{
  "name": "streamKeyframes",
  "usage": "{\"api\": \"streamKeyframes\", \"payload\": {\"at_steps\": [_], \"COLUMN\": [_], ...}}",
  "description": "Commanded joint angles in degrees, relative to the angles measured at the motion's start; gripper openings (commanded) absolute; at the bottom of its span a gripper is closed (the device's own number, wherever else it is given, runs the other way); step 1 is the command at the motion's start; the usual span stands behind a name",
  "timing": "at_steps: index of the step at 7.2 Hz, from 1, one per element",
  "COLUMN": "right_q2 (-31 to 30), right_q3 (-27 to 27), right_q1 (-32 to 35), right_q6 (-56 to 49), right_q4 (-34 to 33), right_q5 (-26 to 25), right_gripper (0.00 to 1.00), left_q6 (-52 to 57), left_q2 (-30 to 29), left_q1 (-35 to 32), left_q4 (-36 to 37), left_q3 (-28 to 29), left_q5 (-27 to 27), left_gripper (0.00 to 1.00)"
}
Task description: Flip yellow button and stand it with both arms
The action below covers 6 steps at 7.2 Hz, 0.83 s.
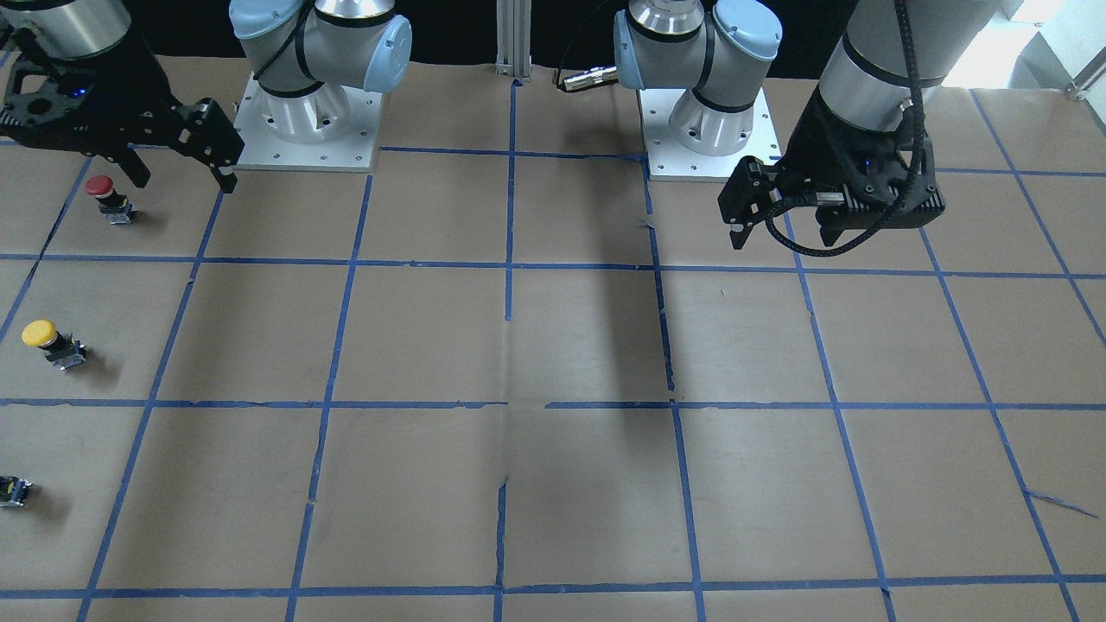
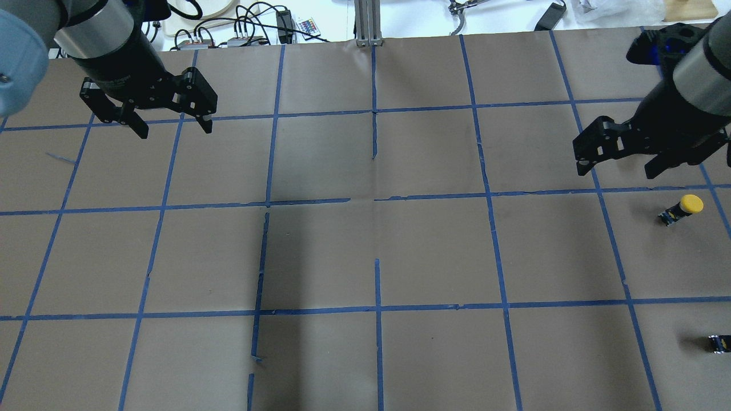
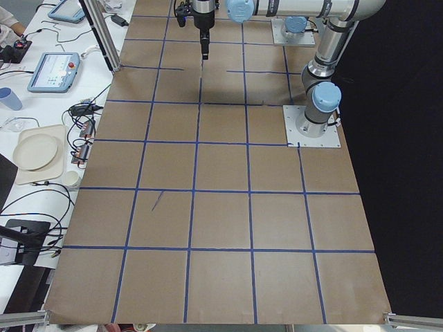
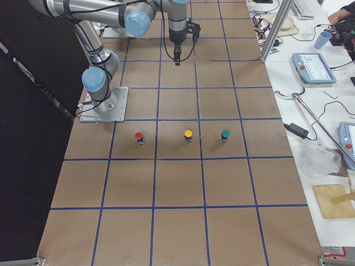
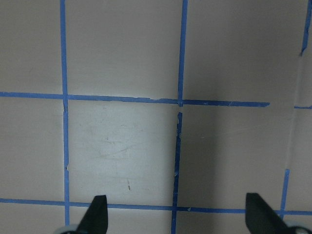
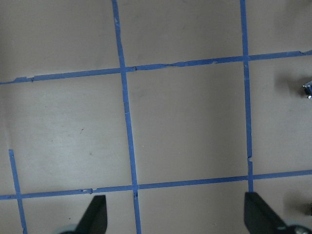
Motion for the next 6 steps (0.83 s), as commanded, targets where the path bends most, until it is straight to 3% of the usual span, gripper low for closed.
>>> {"api": "streamKeyframes", "payload": {"at_steps": [1,6], "right_q2": [-0.31,5.23], "right_q3": [-3.18,-6.97], "right_q1": [6.97,7.87], "right_q6": [5.98,7.94], "right_q4": [3.8,3.84], "right_q5": [-1.26,0.08], "right_gripper": [1.0,1.0], "left_q6": [0.03,0.03], "left_q2": [-1.32,-1.59], "left_q1": [-0.01,-0.1], "left_q4": [0.09,-0.18], "left_q3": [1.49,2.82], "left_q5": [2.75,4.54], "left_gripper": [1.0,1.0]}}
